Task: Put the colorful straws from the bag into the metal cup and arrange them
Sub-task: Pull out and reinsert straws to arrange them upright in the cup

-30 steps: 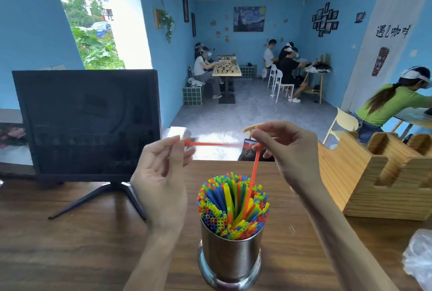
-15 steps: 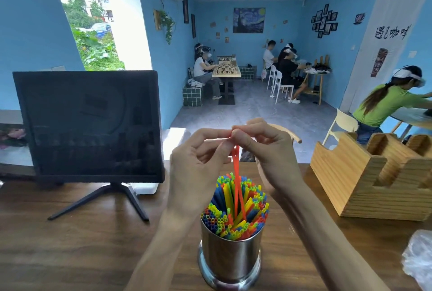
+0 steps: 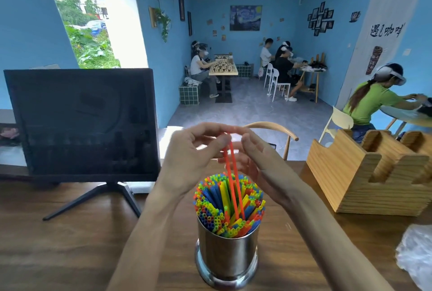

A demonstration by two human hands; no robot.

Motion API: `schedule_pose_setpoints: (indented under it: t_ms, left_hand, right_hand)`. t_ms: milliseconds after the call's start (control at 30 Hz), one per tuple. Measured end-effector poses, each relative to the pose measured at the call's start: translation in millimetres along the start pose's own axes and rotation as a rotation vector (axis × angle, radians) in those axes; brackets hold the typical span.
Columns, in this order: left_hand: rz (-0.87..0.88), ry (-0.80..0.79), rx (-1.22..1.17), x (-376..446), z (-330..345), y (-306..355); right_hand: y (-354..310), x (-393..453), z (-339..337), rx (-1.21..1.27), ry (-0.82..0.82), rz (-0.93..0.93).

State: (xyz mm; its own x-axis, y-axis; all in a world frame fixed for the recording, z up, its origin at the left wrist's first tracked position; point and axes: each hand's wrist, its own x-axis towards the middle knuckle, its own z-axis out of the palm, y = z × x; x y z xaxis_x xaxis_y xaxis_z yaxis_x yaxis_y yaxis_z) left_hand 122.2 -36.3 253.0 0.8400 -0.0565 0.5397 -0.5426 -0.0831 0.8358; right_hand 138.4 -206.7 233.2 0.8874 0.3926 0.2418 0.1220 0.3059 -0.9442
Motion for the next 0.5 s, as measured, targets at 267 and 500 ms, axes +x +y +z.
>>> schedule_pose_setpoints:
  t_ms: [267, 500]
  left_hand:
    - [-0.043, 0.36, -0.239, 6, -43, -2]
    - [-0.089, 0.463, -0.383, -4, -26, -13]
  right_hand:
    - [-2, -21, -46, -0.125, -0.117, 0.069]
    - [5, -21, -43, -0.406, -0.033, 0.08]
